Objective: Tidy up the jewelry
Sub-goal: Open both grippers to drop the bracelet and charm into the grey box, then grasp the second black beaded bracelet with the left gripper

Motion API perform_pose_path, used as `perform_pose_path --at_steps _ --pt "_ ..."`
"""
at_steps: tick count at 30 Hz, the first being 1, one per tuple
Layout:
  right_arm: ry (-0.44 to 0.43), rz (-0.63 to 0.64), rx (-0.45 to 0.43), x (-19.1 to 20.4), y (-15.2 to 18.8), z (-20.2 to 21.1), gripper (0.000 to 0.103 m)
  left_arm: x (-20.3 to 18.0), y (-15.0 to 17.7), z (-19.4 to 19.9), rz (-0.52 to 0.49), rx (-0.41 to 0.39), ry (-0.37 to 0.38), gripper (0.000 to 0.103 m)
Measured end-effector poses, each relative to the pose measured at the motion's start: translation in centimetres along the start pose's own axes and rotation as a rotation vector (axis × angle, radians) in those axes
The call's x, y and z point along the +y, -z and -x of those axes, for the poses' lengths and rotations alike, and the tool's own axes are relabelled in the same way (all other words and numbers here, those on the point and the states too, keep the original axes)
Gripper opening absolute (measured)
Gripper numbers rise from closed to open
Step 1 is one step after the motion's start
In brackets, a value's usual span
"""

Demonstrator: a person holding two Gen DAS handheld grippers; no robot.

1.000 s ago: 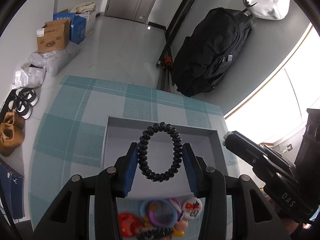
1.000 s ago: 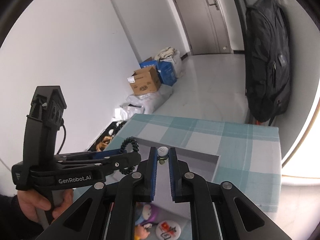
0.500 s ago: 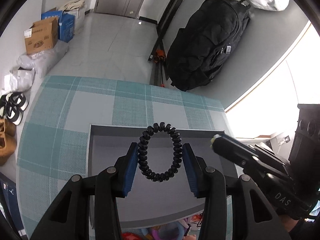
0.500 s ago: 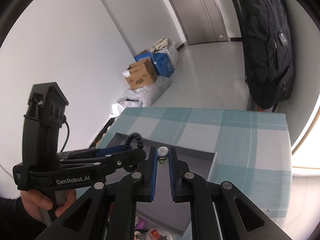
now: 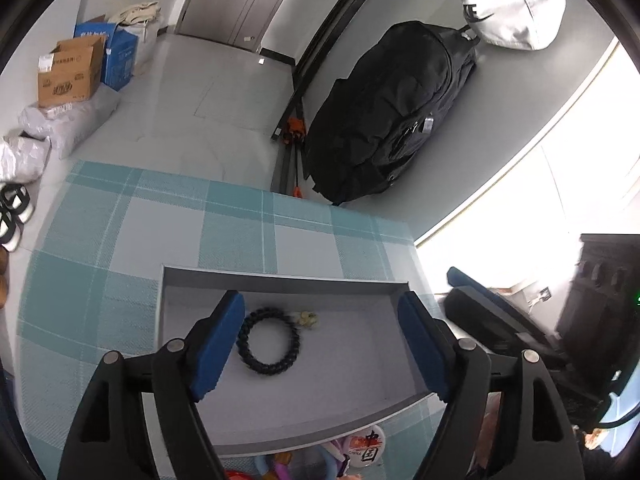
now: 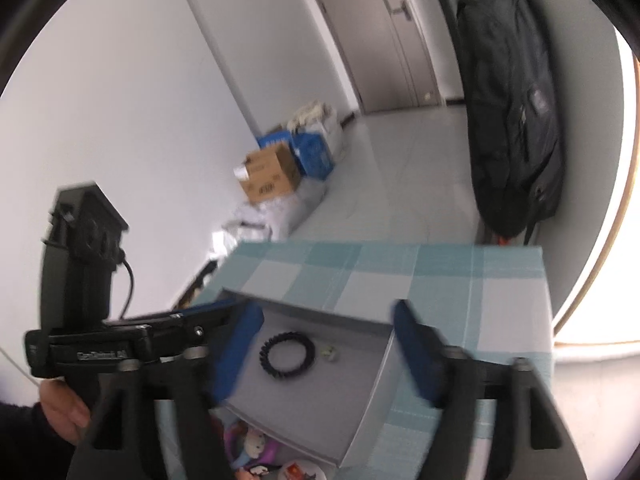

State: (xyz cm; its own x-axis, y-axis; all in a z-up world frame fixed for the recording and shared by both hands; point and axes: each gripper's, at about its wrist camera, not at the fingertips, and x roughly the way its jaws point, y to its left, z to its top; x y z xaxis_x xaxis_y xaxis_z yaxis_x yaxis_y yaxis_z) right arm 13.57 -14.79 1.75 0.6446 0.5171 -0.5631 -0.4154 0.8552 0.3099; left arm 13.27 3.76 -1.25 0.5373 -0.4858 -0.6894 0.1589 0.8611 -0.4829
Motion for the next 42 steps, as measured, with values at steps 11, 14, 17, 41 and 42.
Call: perform_pose_path --at_steps 11,14,17,41,42 --pt "0.04 0.029 -0.035 0.4 0.6 1.3 0.102 -1.3 1.1 1.8 -0.084 -0.093 -0.161 0.076" --pt "0.041 0.032 -0.044 0.6 1.0 2.0 0.103 -1.6 1.8 2.3 -0.11 -0.1 -0.216 0.076" --pt "0.049 0.043 -0.031 0.9 1.5 2.2 0.103 -1.9 2.4 3.0 -0.125 -0.113 -0.245 0.076" --pt "0.083 0.094 0.056 3.3 6.2 4.0 0.103 0.3 8.8 4.6 0.072 0.063 -0.182 0.076" --pt "0.084 0.085 0.061 3.2 6.4 4.0 0.103 0.4 9.1 4.2 0.085 0.078 -0.188 0.076"
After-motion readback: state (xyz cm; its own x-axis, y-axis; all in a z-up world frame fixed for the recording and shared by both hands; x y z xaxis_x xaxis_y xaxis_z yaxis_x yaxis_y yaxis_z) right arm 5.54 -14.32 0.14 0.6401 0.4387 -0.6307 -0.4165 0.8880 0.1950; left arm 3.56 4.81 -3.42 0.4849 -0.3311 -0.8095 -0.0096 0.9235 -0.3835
